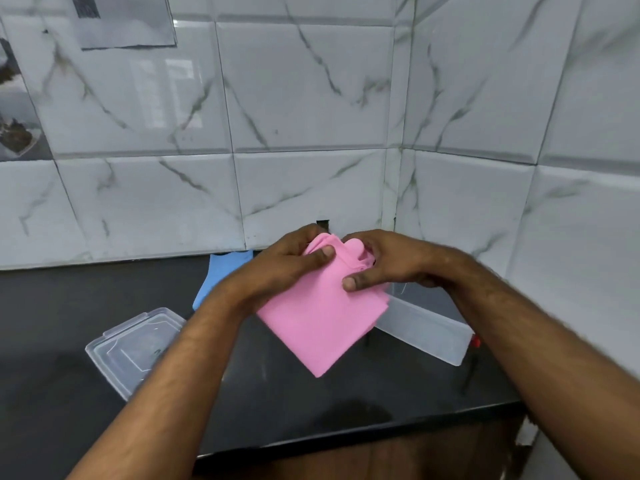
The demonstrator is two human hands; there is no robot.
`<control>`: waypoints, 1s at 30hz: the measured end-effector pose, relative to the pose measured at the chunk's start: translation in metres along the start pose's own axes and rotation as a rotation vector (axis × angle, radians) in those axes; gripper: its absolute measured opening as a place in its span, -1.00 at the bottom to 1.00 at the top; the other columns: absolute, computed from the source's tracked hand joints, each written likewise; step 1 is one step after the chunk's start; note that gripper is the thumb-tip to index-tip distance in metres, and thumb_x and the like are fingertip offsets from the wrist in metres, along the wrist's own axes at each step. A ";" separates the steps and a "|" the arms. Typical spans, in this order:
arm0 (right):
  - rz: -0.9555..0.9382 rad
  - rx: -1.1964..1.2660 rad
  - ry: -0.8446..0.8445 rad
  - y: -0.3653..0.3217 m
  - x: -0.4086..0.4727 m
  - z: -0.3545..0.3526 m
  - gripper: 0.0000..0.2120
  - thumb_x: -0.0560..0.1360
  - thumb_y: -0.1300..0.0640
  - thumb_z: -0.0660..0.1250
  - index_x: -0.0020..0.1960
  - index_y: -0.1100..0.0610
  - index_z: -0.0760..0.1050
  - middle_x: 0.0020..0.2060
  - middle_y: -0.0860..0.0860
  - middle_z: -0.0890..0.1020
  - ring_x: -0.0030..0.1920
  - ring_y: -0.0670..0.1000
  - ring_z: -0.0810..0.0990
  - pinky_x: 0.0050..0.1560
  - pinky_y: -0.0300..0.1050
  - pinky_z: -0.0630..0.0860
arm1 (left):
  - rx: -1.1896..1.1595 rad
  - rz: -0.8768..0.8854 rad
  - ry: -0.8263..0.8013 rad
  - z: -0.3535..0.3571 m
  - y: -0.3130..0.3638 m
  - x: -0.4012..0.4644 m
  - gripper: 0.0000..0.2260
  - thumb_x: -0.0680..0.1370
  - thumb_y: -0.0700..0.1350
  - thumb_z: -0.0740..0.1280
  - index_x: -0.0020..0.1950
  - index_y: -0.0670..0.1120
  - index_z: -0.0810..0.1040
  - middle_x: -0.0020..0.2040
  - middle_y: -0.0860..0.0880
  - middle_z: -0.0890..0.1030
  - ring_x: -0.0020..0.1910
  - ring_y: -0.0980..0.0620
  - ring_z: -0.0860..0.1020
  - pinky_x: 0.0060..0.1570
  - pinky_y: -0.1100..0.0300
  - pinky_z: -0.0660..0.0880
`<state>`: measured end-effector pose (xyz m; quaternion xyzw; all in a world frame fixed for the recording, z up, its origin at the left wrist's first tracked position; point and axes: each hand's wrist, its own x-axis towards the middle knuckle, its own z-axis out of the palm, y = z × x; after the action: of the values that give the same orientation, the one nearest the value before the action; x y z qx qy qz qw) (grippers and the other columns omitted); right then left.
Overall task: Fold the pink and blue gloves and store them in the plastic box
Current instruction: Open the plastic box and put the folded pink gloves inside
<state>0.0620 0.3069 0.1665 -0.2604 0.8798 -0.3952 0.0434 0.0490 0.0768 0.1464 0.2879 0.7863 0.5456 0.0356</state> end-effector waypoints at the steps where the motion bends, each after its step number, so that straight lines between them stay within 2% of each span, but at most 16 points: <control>1: 0.004 0.016 -0.007 0.002 -0.001 -0.001 -0.59 0.40 0.00 0.61 0.18 0.07 0.59 0.09 0.01 0.73 0.10 0.05 0.72 0.16 0.18 0.64 | 0.069 0.032 -0.011 0.000 0.006 0.004 -0.83 0.65 0.08 0.36 0.09 0.00 0.58 0.01 -0.09 0.69 -0.08 0.02 0.64 -0.07 0.03 0.55; 4: 0.033 0.119 0.061 0.010 -0.007 -0.004 -0.59 0.42 -0.06 0.59 0.20 0.03 0.59 0.08 0.03 0.73 0.10 0.08 0.73 0.04 0.17 0.67 | 0.349 0.125 0.000 0.001 0.021 0.021 -0.89 0.66 0.08 0.34 0.07 0.07 0.57 -0.02 0.03 0.67 -0.08 0.09 0.62 -0.07 0.10 0.54; 6: 0.052 0.225 0.138 0.016 -0.012 -0.005 -0.60 0.44 -0.03 0.58 0.21 0.02 0.60 0.10 0.07 0.73 0.12 0.12 0.72 0.06 0.23 0.66 | 0.493 0.162 0.022 0.002 0.029 0.032 -0.91 0.64 0.11 0.34 0.08 0.13 0.56 -0.02 0.11 0.66 -0.04 0.13 0.60 -0.09 0.13 0.51; 9: 0.076 0.361 0.235 0.023 -0.023 -0.009 -0.67 0.45 0.06 0.58 0.19 0.00 0.64 0.08 0.10 0.73 0.10 0.15 0.72 0.05 0.23 0.62 | 0.585 0.218 0.093 0.011 0.032 0.049 -0.79 0.57 0.18 0.41 0.15 0.19 0.52 0.00 0.11 0.64 -0.03 0.11 0.58 -0.13 0.17 0.46; 12: 0.128 0.429 0.327 0.029 -0.036 -0.016 -0.69 0.45 0.12 0.57 0.18 0.04 0.65 0.04 0.12 0.75 0.07 0.18 0.73 0.01 0.21 0.61 | 0.551 0.235 0.186 0.025 0.026 0.062 -0.50 0.45 0.35 0.42 0.31 0.23 0.42 0.03 0.17 0.62 -0.05 0.14 0.59 -0.03 0.07 0.54; 14: 0.150 0.433 0.417 0.034 -0.047 -0.025 -0.71 0.46 0.16 0.56 0.16 0.07 0.66 -0.01 0.11 0.76 -0.02 0.15 0.75 -0.14 0.09 0.62 | 0.495 0.267 0.260 0.041 0.018 0.068 -0.41 0.44 0.43 0.35 0.38 0.23 0.35 0.04 0.22 0.61 -0.06 0.22 0.60 -0.05 0.06 0.55; 15: 0.156 0.426 0.469 0.036 -0.052 -0.030 -0.73 0.46 0.18 0.55 0.16 0.10 0.66 -0.05 0.11 0.76 -0.10 0.11 0.74 -0.25 -0.02 0.62 | 0.449 0.301 0.313 0.051 0.011 0.071 -0.41 0.48 0.43 0.31 0.42 0.21 0.33 0.09 0.22 0.60 -0.01 0.20 0.62 -0.03 0.06 0.56; 17: 0.178 0.431 0.591 0.041 -0.060 -0.041 -0.73 0.47 0.23 0.53 0.17 0.14 0.65 -0.10 0.12 0.74 -0.23 0.02 0.71 -0.38 -0.13 0.57 | 0.324 0.367 0.431 0.072 -0.004 0.075 -0.45 0.60 0.29 0.28 0.49 0.06 0.33 0.24 0.09 0.58 0.18 0.12 0.59 0.09 0.16 0.55; 19: 0.201 0.481 0.712 0.048 -0.068 -0.051 -0.72 0.48 0.26 0.51 0.18 0.14 0.64 -0.08 0.14 0.73 -0.28 -0.02 0.71 -0.38 -0.12 0.60 | 0.242 0.386 0.510 0.092 -0.017 0.078 -0.51 0.67 0.13 0.27 0.51 -0.10 0.36 0.34 -0.04 0.54 0.29 0.04 0.53 0.14 0.40 0.46; 20: 0.206 0.521 0.764 0.053 -0.072 -0.055 -0.71 0.48 0.27 0.50 0.19 0.15 0.63 -0.07 0.15 0.72 -0.29 -0.02 0.71 -0.37 -0.11 0.61 | 0.228 0.379 0.521 0.102 -0.024 0.079 -0.53 0.69 0.09 0.26 0.49 -0.15 0.38 0.34 -0.07 0.54 0.32 0.03 0.52 0.19 0.40 0.45; 22: 0.207 0.602 0.846 0.062 -0.079 -0.060 -0.71 0.50 0.27 0.49 0.21 0.15 0.61 -0.07 0.13 0.72 -0.32 -0.03 0.71 -0.38 -0.12 0.61 | 0.222 0.351 0.492 0.116 -0.037 0.080 -0.54 0.69 0.11 0.23 0.46 -0.17 0.42 0.34 -0.07 0.57 0.33 0.02 0.52 0.32 0.14 0.47; 24: 0.200 0.653 0.906 0.070 -0.085 -0.063 -0.72 0.51 0.25 0.48 0.21 0.14 0.61 -0.06 0.11 0.72 -0.30 -0.04 0.71 -0.36 -0.13 0.60 | 0.244 0.337 0.448 0.127 -0.053 0.077 -0.51 0.68 0.20 0.16 0.40 -0.15 0.48 0.30 -0.03 0.60 0.31 0.00 0.54 0.33 -0.03 0.47; 26: 0.182 0.712 0.960 0.076 -0.089 -0.067 -0.71 0.51 0.25 0.48 0.22 0.14 0.60 -0.05 0.10 0.72 -0.29 -0.04 0.71 -0.35 -0.13 0.60 | 0.304 0.365 0.424 0.138 -0.074 0.072 -0.51 0.67 0.23 0.12 0.36 -0.10 0.52 0.29 0.02 0.61 0.29 0.02 0.53 0.30 -0.10 0.47; 30: 0.171 0.777 1.020 0.084 -0.091 -0.070 -0.72 0.50 0.24 0.49 0.20 0.17 0.60 -0.13 0.09 0.71 -0.34 -0.02 0.66 -0.34 -0.10 0.63 | 0.341 0.391 0.401 0.151 -0.111 0.067 -0.52 0.70 0.26 0.05 0.39 -0.01 0.50 0.30 0.11 0.59 0.27 0.14 0.52 0.27 -0.07 0.50</control>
<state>0.0851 0.4452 0.1418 0.0660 0.6004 -0.7543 -0.2575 0.0030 0.2098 0.0051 0.3219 0.7876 0.4483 -0.2741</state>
